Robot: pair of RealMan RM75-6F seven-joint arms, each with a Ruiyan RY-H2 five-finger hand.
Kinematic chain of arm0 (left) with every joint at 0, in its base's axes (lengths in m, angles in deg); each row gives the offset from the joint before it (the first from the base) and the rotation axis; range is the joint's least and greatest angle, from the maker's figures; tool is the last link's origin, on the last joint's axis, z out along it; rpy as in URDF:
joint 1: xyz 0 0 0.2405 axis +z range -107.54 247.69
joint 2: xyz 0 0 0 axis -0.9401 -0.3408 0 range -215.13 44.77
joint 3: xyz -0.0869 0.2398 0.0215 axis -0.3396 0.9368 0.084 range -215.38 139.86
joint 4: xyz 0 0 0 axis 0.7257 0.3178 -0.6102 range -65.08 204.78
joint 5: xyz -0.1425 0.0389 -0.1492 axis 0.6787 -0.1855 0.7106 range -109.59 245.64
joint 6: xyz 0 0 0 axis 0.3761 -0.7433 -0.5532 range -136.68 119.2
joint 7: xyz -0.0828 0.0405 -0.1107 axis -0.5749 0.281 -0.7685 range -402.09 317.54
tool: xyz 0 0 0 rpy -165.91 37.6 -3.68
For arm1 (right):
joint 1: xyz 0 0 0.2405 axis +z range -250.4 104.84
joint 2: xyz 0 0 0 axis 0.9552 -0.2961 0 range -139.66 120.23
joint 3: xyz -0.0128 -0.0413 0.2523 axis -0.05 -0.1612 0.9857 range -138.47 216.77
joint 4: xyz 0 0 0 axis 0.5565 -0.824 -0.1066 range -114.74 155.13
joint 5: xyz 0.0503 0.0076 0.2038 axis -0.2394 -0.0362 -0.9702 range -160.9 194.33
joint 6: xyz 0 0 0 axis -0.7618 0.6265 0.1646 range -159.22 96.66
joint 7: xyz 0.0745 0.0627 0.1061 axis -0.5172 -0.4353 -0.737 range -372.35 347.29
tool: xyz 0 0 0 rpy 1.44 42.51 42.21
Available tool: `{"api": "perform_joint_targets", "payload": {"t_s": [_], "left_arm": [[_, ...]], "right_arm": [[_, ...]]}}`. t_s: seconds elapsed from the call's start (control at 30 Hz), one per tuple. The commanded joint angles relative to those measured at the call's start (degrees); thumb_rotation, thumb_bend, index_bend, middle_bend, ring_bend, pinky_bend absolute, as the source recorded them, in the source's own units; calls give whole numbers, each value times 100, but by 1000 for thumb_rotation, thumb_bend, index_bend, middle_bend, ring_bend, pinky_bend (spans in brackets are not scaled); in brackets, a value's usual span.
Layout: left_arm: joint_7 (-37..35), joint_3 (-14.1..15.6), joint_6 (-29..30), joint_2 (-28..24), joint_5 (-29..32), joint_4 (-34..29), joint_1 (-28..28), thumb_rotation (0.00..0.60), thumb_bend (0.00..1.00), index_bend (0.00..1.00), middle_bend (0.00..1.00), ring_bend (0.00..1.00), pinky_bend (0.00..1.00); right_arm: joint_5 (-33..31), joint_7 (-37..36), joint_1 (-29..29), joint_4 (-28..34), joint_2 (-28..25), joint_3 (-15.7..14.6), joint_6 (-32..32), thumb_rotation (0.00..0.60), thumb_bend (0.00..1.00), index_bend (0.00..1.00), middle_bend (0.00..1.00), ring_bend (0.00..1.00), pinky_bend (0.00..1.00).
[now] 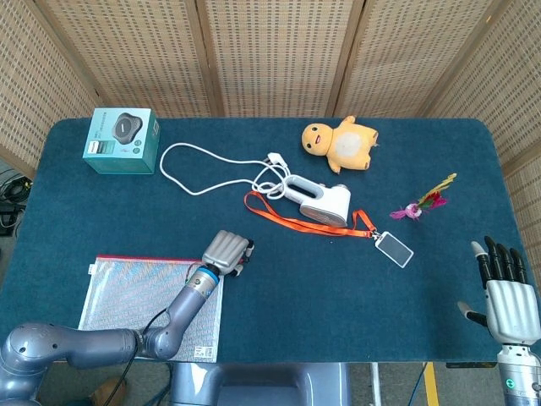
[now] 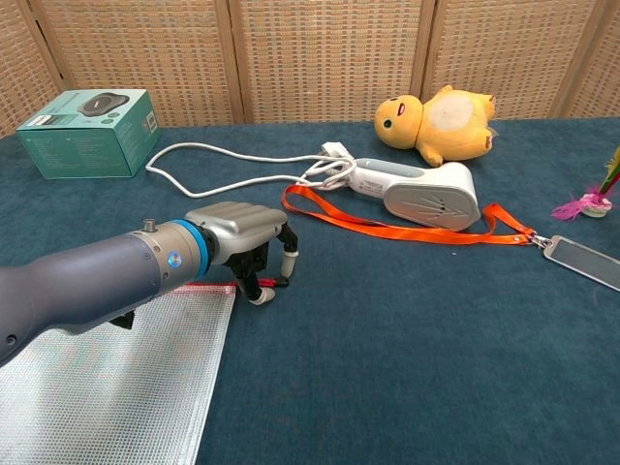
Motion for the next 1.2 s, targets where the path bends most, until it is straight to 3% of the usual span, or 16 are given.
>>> {"api": "perform_joint_targets", "payload": {"t_s": [0.03,0.87,1.2], "left_arm": [[-5,28,49,22,-3,29,-12,600,350,467,1000,993,1000],[233,178,308,-71,403,-122,-82,600,430,522,1000,993,1000],[251,205,386,-113,460,-217,-90,600,459,641,1000,993,1000]], "right_arm": [[-8,-15,1,0,-4,3,-2,600,0,0,0,0,0],[3,-96,8,34,-46,-26,-3,600,0,0,0,0,0],[40,-171,-3,70,-80,-42,20,600,0,0,0,0,0]]}}
